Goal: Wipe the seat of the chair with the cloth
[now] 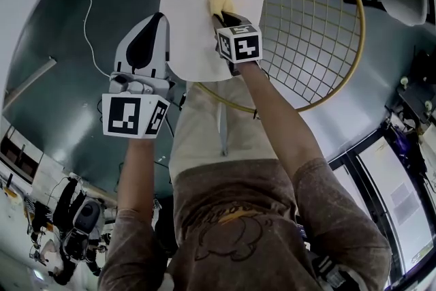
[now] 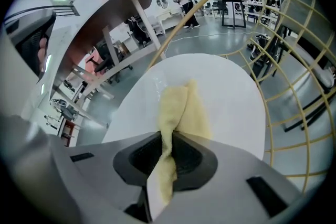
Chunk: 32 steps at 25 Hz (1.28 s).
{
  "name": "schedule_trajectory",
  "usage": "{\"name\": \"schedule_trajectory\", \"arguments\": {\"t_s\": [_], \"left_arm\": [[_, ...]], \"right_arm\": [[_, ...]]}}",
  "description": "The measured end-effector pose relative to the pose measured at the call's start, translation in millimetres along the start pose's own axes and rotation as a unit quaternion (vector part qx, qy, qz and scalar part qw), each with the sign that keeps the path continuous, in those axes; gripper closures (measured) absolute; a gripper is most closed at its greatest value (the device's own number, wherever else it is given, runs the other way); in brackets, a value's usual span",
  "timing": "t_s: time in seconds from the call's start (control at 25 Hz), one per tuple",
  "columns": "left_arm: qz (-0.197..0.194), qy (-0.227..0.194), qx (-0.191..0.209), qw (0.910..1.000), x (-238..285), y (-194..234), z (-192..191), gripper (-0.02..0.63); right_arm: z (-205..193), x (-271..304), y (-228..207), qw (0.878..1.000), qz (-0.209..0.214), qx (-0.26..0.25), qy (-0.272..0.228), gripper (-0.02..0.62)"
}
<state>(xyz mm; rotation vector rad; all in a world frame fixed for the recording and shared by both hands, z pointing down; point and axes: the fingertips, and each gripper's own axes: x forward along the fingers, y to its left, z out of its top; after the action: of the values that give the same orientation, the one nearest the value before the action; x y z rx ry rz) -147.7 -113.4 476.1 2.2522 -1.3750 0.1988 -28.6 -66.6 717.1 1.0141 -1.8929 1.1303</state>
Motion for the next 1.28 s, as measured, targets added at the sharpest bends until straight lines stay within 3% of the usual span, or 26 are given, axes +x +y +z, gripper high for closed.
{"name": "schedule_trajectory", "arguments": {"t_s": [0.48, 0.88, 1.12, 1.28], "left_arm": [[0.003, 0.0, -0.007, 1.0, -4, 9, -3, 0.597], [0.01, -0.002, -0.008, 0.9999, -14, 19, -1, 0.597], [0.016, -0.011, -0.008, 0.9998, -38, 10, 12, 0.597], [0.016, -0.021, -0.005, 0.9996, -51, -3, 30, 0.597]], "right_arm": [[5, 15, 40, 0.999, 0.044, 0.003, 0.001, 0.525], [-9, 34, 111, 0.99, 0.133, -0.034, 0.038, 0.525], [-15, 7, 142, 0.985, 0.158, -0.062, 0.031, 0.525], [-11, -21, 138, 0.986, 0.15, -0.066, 0.021, 0.526]]}}
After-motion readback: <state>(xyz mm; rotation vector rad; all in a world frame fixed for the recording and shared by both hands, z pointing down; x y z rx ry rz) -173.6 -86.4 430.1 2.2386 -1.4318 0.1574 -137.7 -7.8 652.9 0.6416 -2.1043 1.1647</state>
